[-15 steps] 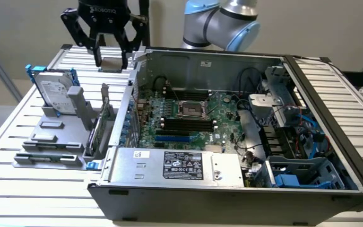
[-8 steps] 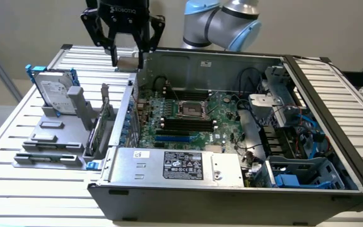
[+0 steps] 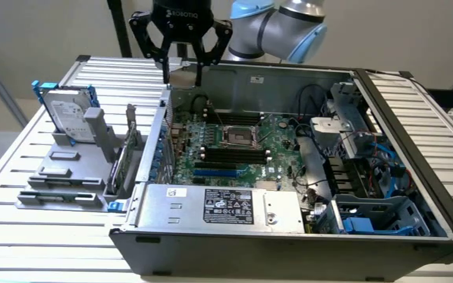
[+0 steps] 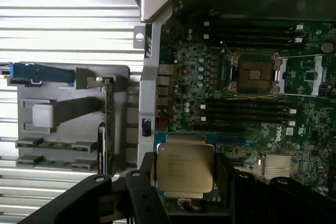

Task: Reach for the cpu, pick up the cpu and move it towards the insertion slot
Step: 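Pick up the cpu and move it towards the insertion slot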

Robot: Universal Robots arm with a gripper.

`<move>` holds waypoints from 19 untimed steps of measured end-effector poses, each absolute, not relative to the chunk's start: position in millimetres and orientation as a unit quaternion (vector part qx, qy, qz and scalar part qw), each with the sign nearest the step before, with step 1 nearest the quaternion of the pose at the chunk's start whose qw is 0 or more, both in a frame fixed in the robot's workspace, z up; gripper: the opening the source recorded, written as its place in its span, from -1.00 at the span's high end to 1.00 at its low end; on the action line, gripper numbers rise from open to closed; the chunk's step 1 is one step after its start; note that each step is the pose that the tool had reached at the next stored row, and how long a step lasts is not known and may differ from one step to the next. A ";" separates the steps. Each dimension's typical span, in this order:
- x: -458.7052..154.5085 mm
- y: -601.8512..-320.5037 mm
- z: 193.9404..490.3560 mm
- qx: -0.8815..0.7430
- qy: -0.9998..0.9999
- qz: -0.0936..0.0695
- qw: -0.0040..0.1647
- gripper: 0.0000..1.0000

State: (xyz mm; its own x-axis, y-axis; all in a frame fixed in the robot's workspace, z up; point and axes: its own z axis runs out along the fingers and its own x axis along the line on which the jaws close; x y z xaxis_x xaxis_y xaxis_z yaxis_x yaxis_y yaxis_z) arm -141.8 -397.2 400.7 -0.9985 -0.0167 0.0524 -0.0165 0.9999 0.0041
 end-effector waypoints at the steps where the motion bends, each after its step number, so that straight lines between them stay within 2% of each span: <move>1: -137.3 -397.1 400.7 0.008 -1.000 -0.002 0.026 -0.09; 10: -96.5 -391.9 393.8 0.008 -1.000 -0.003 0.026 -0.09; 19: -69.5 -373.8 377.5 0.008 -1.000 -0.003 0.026 -0.09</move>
State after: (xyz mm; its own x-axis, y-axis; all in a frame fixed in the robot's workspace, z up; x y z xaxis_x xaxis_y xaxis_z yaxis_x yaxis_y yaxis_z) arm -69.5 -373.8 377.5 -0.9985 -0.0168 0.0527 -0.0165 0.9998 0.0066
